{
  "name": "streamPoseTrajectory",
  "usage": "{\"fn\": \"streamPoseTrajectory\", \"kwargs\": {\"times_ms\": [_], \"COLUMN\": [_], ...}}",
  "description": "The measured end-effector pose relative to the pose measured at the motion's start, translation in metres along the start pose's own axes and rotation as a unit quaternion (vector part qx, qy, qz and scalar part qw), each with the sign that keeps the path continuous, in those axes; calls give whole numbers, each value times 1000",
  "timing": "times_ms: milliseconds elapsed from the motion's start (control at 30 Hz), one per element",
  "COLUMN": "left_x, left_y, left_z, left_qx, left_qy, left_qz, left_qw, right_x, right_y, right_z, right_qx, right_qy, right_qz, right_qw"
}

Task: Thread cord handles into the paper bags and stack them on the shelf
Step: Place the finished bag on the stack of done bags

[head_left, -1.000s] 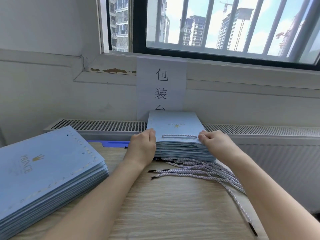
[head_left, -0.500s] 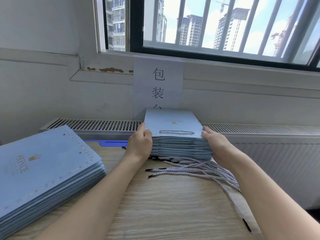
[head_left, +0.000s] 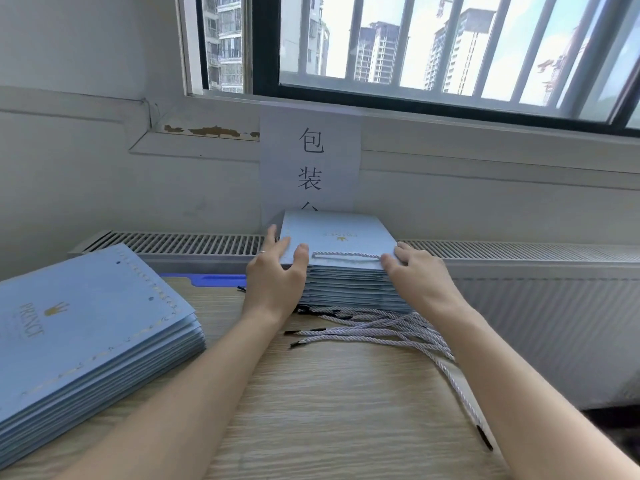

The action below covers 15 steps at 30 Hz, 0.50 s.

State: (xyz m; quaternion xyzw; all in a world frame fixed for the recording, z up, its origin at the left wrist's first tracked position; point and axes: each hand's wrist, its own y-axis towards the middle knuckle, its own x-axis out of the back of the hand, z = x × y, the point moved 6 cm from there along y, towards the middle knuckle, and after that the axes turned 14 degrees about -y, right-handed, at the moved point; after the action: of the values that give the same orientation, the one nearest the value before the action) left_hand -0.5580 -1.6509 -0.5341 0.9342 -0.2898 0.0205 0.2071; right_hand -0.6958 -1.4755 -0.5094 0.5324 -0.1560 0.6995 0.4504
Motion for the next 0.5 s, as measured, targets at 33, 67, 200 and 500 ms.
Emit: {"fn": "streamPoseTrajectory", "kwargs": {"times_ms": [33,67,200,500], "left_x": [0,0,0,-2], "left_y": [0,-1,-1,-3], "left_z": [0,2,9,-1], "left_qx": [-4,0,23,22], "left_qy": [-3,-3,29,-3], "left_qz": [3,7,27,23], "left_qw": [1000,1000,999,999], "right_x": [0,-1,-2,-7], "right_y": [0,0,-3,4], "right_z": [1,1,-2,-14], "right_qx": [5,5,-16,-62], "right_qy": [-17,-34,-21,151], "right_qz": [-8,-10,9,24], "right_qw": [1000,999,1000,986]}}
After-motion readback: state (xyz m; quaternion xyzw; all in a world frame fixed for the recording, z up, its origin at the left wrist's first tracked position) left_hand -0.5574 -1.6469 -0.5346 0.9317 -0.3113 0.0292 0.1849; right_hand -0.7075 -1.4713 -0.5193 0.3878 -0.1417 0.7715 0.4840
